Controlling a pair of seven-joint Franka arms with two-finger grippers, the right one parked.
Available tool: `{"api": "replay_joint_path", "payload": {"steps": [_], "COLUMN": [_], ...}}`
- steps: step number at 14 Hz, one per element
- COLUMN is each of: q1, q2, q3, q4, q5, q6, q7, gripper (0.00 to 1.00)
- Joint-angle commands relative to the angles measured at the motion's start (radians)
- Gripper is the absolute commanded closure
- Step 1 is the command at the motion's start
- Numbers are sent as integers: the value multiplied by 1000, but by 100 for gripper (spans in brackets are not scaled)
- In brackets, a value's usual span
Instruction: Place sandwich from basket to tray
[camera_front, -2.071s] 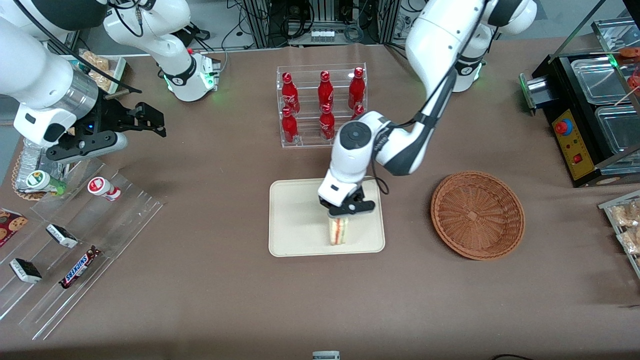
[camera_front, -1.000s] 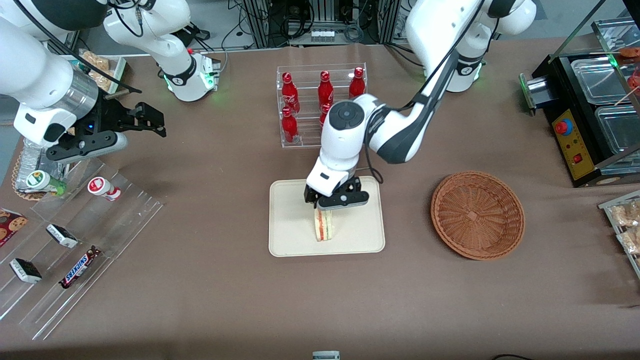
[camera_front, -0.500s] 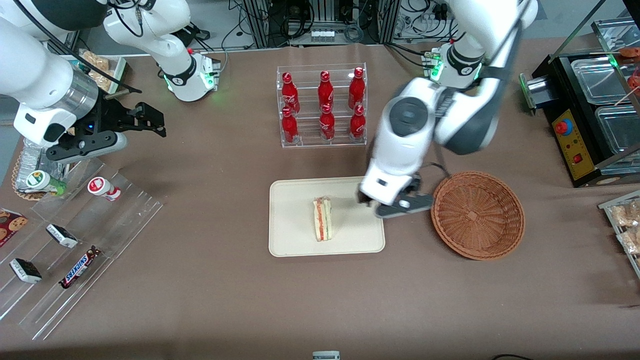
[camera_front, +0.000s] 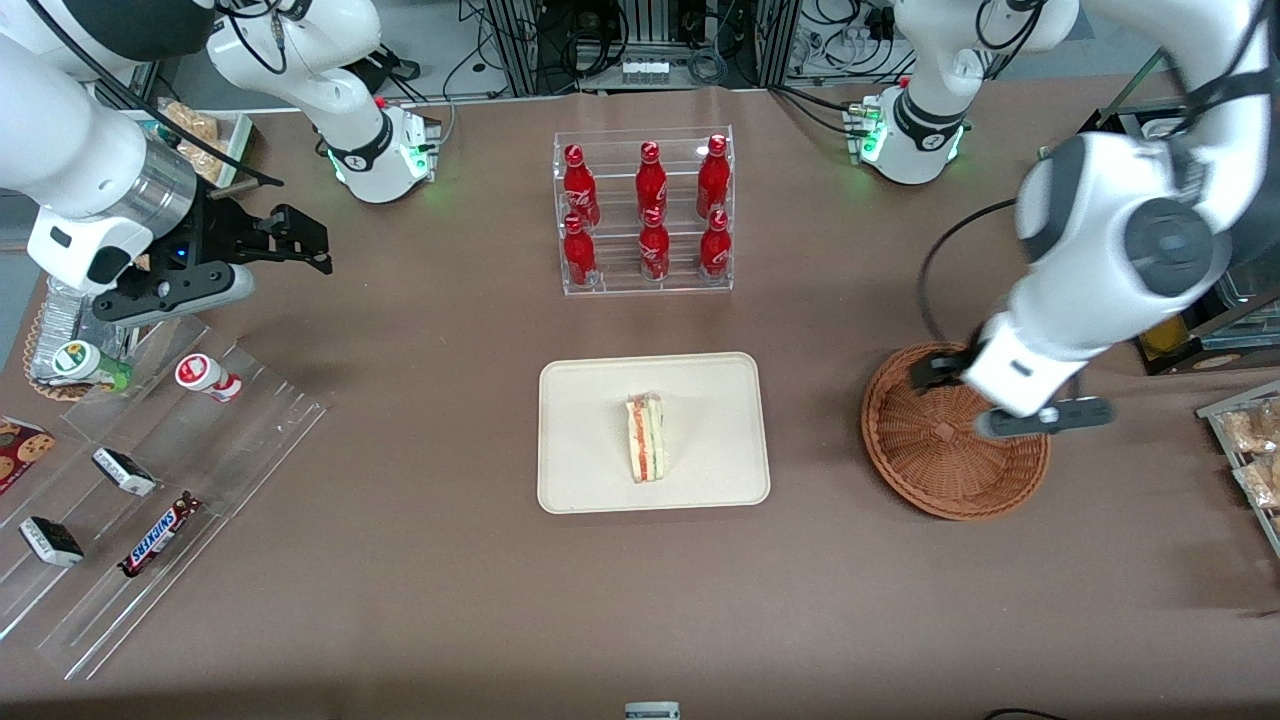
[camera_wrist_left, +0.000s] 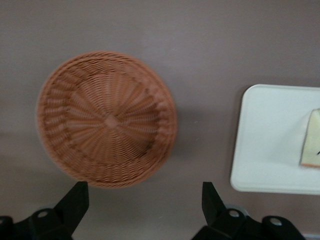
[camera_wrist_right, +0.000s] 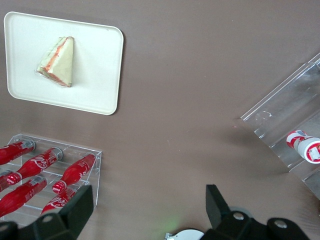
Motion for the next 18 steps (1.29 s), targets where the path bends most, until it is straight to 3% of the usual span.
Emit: {"api": "replay_joint_path", "payload": {"steps": [1, 4, 7, 18], "q1": [92, 153, 211, 212], "q2": [-101, -187, -250, -244], "q3": [-14, -11, -22, -17], "q4": [-36, -33, -25, 10], "q5": [-19, -1, -1, 1], "q6": [-81, -166, -200, -204], "q7": [126, 267, 276, 304], "gripper": [0, 0, 0, 0]}}
